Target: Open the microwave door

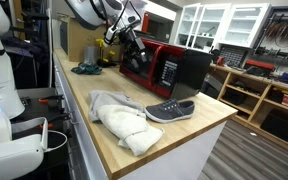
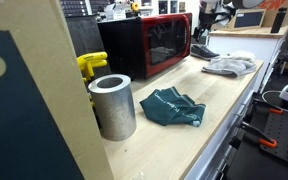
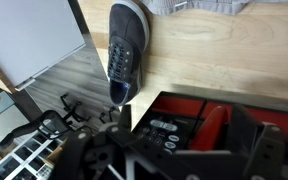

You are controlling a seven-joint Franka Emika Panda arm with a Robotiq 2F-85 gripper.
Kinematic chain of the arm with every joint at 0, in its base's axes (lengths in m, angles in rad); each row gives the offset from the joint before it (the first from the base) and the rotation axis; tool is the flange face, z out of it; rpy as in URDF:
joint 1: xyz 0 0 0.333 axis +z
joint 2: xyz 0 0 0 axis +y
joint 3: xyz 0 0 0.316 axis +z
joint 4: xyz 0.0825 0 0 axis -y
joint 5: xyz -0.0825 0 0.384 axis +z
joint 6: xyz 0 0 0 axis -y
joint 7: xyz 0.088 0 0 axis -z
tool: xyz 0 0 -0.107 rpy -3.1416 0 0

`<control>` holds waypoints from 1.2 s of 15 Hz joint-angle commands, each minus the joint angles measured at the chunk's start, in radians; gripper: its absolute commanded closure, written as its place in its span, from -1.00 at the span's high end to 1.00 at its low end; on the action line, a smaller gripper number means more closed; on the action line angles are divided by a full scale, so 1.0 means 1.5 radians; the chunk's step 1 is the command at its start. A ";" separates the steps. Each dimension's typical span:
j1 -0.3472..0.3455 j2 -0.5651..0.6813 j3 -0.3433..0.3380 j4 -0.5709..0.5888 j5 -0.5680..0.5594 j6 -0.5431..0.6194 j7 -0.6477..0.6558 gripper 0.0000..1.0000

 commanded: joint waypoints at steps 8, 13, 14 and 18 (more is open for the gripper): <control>0.000 0.041 0.006 0.042 -0.225 0.012 0.187 1.00; 0.004 0.079 0.020 0.071 -0.374 0.025 0.348 1.00; 0.005 0.088 0.022 0.078 -0.411 0.029 0.380 1.00; 0.006 0.120 0.021 0.104 -0.548 0.027 0.487 0.45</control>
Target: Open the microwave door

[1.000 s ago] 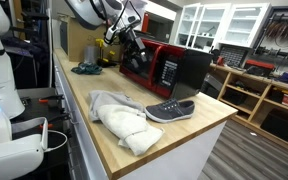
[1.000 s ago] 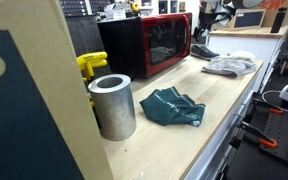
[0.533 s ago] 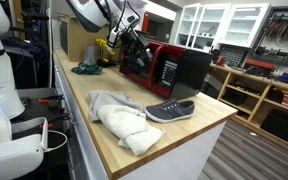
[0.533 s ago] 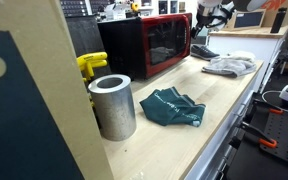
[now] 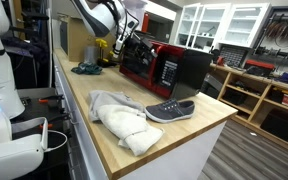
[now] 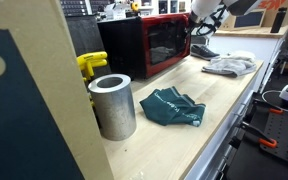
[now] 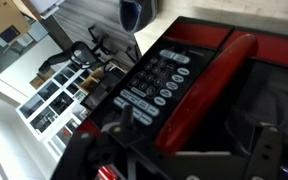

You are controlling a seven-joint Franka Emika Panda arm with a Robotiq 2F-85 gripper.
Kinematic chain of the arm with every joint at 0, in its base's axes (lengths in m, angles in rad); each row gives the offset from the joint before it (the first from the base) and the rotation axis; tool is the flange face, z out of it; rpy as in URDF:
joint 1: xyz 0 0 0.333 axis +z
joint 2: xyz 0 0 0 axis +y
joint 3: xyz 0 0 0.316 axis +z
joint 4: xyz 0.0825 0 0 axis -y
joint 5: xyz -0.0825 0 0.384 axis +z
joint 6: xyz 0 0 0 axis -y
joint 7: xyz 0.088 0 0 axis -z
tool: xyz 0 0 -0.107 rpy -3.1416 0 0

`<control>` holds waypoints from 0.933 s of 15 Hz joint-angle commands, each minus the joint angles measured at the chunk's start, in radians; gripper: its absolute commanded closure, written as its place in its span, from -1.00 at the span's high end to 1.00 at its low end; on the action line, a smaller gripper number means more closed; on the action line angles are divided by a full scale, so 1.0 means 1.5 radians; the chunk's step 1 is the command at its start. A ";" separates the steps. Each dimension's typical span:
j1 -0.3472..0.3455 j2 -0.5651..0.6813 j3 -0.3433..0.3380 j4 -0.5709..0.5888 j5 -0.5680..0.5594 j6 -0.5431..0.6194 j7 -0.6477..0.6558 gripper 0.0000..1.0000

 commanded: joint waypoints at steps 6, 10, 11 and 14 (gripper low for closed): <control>0.017 0.040 -0.016 0.034 -0.138 -0.022 0.121 -0.46; 0.029 0.037 -0.012 0.018 -0.126 -0.063 0.129 -0.73; 0.030 0.040 -0.011 0.017 -0.125 -0.071 0.132 -0.84; 0.031 0.039 -0.011 0.010 -0.123 -0.079 0.128 -0.91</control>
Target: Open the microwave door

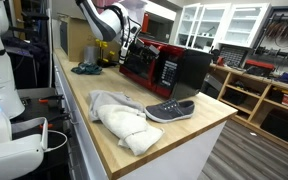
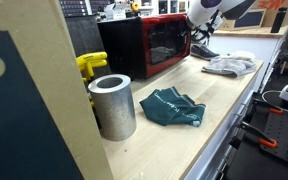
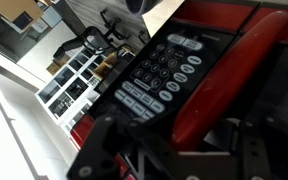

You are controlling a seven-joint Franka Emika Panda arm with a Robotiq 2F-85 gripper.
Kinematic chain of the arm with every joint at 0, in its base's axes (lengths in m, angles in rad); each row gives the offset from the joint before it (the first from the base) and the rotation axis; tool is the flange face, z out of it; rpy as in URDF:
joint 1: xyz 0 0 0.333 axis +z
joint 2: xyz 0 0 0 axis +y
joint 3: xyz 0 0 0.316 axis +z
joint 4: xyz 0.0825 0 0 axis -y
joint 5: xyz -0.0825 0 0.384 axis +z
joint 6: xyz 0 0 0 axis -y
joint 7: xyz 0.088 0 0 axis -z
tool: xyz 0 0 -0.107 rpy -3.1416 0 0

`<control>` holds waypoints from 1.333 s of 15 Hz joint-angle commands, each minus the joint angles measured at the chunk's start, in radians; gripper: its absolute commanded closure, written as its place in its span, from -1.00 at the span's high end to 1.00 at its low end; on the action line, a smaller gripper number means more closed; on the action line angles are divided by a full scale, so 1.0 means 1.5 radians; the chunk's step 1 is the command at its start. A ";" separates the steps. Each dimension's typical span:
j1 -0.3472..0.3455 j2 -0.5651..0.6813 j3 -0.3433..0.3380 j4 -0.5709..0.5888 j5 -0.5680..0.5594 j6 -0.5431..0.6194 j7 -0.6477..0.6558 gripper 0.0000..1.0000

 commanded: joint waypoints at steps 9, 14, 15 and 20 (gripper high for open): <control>0.013 -0.048 -0.005 -0.065 -0.015 -0.026 -0.014 -0.91; 0.005 -0.067 -0.015 -0.093 -0.035 -0.016 -0.016 -0.91; 0.003 -0.072 -0.017 -0.100 -0.037 -0.012 -0.018 -0.91; 0.005 -0.128 -0.030 -0.167 -0.047 -0.010 -0.037 -0.91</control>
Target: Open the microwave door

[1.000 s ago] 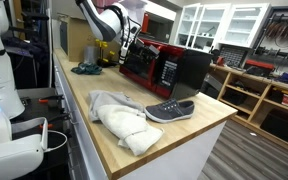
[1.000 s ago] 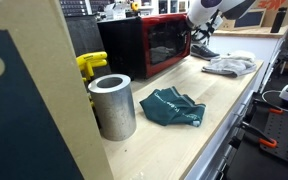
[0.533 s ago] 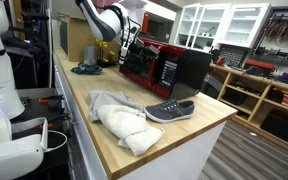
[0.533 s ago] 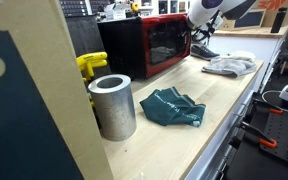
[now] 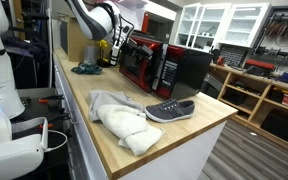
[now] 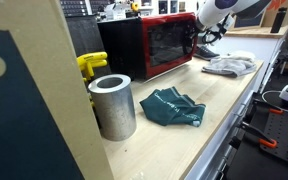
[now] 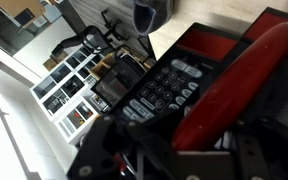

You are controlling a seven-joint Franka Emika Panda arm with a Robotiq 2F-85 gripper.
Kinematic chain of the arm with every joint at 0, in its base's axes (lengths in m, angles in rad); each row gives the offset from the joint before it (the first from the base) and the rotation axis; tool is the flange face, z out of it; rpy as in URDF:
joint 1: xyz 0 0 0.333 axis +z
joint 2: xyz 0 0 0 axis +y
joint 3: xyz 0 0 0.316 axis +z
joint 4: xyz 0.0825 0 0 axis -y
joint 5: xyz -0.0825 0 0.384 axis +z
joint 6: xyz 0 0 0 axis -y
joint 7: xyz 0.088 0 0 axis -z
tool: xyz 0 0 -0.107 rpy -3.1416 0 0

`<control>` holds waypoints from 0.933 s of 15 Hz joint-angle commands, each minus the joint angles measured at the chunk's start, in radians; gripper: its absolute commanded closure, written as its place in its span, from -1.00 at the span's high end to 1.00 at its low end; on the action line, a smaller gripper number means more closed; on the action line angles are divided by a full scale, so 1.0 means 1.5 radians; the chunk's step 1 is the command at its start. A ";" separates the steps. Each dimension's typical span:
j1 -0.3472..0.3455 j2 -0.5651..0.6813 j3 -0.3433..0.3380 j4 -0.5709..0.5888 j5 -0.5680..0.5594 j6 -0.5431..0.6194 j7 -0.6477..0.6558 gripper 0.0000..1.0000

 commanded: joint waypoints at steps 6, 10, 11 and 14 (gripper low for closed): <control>0.010 -0.133 -0.046 -0.134 -0.065 0.002 0.000 0.50; 0.021 -0.162 -0.079 -0.149 -0.112 0.054 0.036 0.94; 0.025 -0.169 -0.090 -0.149 -0.124 0.079 0.042 1.00; 0.020 -0.188 -0.119 -0.143 -0.156 0.179 0.059 1.00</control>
